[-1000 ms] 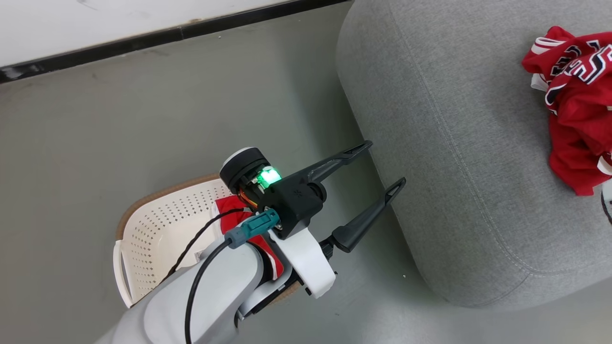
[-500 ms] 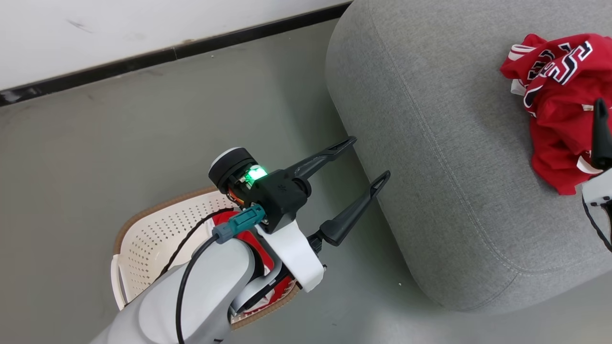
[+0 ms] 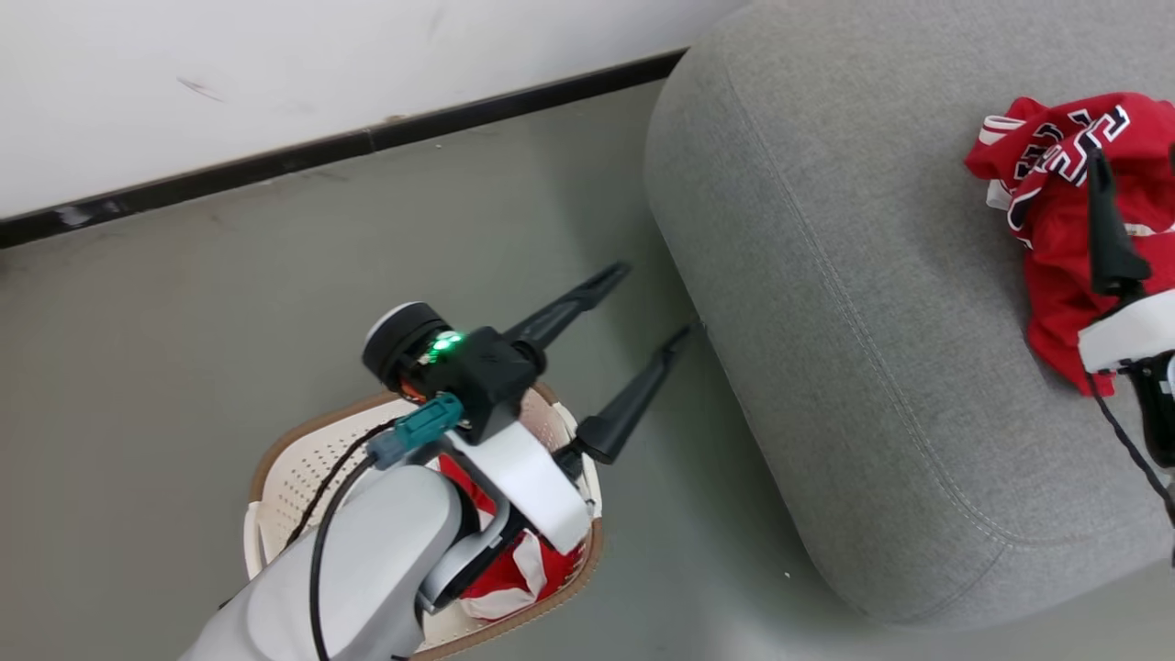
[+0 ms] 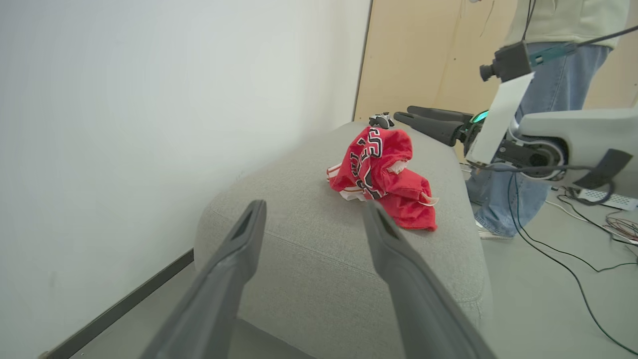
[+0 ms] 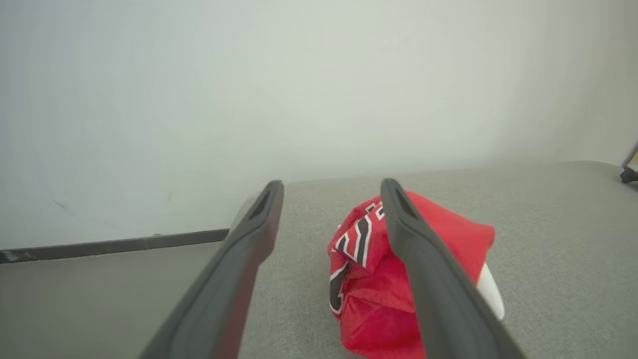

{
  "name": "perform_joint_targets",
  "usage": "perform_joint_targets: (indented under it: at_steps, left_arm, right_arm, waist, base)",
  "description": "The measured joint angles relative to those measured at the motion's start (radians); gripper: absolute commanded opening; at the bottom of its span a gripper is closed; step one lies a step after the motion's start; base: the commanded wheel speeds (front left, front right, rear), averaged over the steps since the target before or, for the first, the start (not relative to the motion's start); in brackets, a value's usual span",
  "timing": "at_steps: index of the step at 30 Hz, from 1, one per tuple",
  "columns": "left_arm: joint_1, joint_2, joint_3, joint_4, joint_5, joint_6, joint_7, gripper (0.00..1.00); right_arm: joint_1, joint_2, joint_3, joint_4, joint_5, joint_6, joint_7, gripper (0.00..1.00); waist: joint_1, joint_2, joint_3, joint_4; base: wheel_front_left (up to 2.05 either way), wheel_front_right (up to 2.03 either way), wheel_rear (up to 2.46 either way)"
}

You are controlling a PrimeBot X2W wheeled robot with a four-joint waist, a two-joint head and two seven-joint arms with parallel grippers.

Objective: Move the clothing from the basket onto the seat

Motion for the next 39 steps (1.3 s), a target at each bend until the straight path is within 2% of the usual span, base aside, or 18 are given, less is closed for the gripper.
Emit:
perform_joint_targets:
  at_steps: [19, 28, 39]
  left_arm:
    - [0.115, 0.040, 0.119, 0.050, -0.045, 0.081, -0.031, 1.00]
    - [0.177, 0.064, 0.172, 0.063, -0.053, 0.114, -0.040, 1.00]
    - [0.246, 0.065, 0.274, 0.053, -0.058, 0.162, -0.040, 1.00]
  right_arm:
    - [-0.011, 0.056, 0.060, -0.072, -0.056, 0.000, 0.000, 1.00]
    - [-0.008, 0.092, 0.061, -0.074, -0.075, 0.000, 0.000, 1.00]
    - [0.045, 0.137, 0.049, -0.076, -0.123, 0.000, 0.000, 1.00]
  waist:
    - [0.0000, 0.0000, -0.076, 0.103]
    - [0.0000, 0.0000, -0.114, 0.161]
    - [0.0000, 0.0000, -0.170, 0.223]
  base:
    - [0.00, 0.00, 0.00]
    - [0.00, 0.00, 0.00]
    - [0.00, 0.00, 0.00]
